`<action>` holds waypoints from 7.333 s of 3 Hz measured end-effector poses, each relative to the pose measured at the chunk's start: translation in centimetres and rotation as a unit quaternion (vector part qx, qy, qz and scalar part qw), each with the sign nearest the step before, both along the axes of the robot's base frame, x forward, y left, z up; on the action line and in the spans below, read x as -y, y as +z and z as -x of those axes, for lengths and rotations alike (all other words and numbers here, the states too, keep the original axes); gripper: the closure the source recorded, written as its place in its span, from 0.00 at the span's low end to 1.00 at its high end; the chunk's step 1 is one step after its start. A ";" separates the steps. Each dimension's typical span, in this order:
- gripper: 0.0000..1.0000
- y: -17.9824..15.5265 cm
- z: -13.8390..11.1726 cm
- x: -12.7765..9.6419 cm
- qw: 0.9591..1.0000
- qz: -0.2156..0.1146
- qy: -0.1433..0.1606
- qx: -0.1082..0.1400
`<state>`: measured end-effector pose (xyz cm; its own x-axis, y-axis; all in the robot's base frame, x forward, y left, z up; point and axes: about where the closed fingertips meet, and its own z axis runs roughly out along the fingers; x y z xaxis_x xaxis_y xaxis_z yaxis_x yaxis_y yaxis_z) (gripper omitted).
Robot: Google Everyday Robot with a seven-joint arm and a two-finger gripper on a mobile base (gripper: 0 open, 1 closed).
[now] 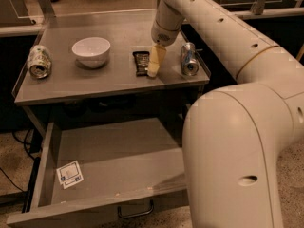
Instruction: Place rxbar chocolate into top drawer
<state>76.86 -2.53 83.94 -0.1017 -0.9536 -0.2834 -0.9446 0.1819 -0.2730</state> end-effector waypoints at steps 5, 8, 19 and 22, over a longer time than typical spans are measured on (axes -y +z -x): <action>0.00 -2.3 -1.4 -4.4 0.997 -0.043 0.052 -0.033; 0.73 -2.3 -1.4 -4.4 0.997 -0.043 0.052 -0.033; 1.00 12.5 9.7 -7.0 0.980 -0.052 0.072 0.177; 1.00 14.8 12.4 -6.4 0.976 -0.042 0.070 0.201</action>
Offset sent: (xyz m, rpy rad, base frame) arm 0.0266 0.0149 0.0214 0.0470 0.0069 0.0849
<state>64.45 3.86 98.71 0.1641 -0.9219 -0.3509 -0.7818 0.0953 -0.6162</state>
